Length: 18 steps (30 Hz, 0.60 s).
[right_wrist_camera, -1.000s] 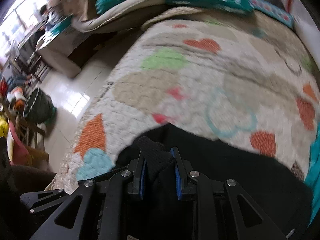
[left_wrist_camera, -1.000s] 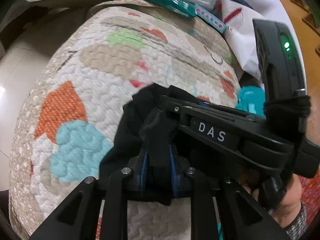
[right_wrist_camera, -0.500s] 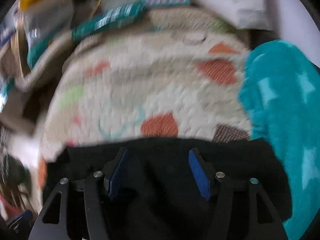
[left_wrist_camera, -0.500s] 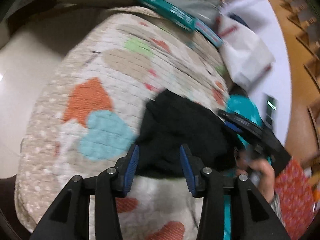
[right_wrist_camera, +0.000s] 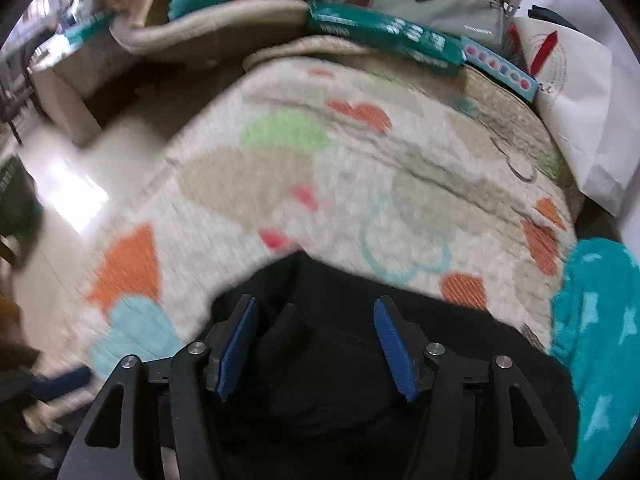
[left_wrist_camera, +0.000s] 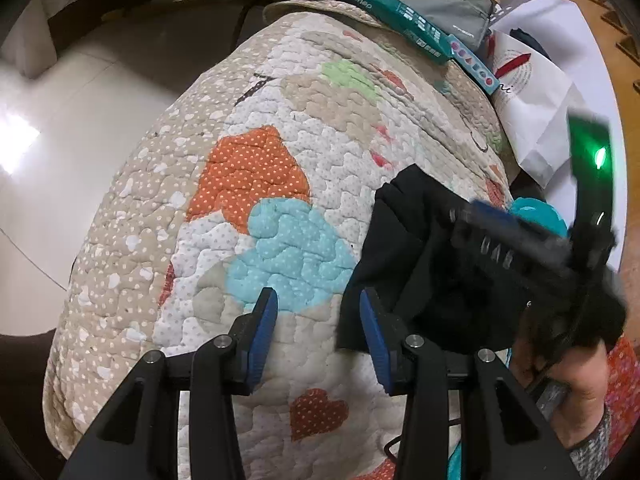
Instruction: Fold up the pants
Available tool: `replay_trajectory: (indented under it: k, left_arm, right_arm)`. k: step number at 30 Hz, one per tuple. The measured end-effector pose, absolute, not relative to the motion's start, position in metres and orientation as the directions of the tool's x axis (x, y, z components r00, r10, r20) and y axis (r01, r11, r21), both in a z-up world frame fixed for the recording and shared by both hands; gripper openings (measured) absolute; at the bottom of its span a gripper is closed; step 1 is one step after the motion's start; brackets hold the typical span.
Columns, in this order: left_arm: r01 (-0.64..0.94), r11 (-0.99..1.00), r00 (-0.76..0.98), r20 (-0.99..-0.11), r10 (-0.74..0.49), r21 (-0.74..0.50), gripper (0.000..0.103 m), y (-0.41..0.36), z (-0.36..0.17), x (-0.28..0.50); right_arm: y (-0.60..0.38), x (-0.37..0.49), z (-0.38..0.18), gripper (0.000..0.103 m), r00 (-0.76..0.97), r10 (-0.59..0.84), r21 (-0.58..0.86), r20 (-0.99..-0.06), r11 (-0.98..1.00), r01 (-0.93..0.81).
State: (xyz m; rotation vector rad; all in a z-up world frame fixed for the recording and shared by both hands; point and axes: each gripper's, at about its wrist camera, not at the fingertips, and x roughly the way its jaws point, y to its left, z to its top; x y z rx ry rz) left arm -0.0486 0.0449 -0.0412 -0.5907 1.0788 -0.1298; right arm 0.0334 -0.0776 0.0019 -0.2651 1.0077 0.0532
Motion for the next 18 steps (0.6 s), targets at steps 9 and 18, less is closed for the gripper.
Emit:
replay_trajectory:
  k: [9, 18]
  left_arm:
    - [-0.156, 0.812, 0.478, -0.762, -0.436, -0.562, 0.042, 0.033, -0.048, -0.016]
    - [-0.077, 0.830, 0.461, -0.758, -0.462, -0.553, 0.041, 0.010, -0.067, -0.010]
  right_arm:
    - [-0.181, -0.013, -0.033, 0.062, 0.335, -0.267, -0.262, -0.903, 0.963, 0.063]
    - [-0.137, -0.011, 0.029, 0.062, 0.533, 0.200, 0.123, -0.822, 0.977, -0.177]
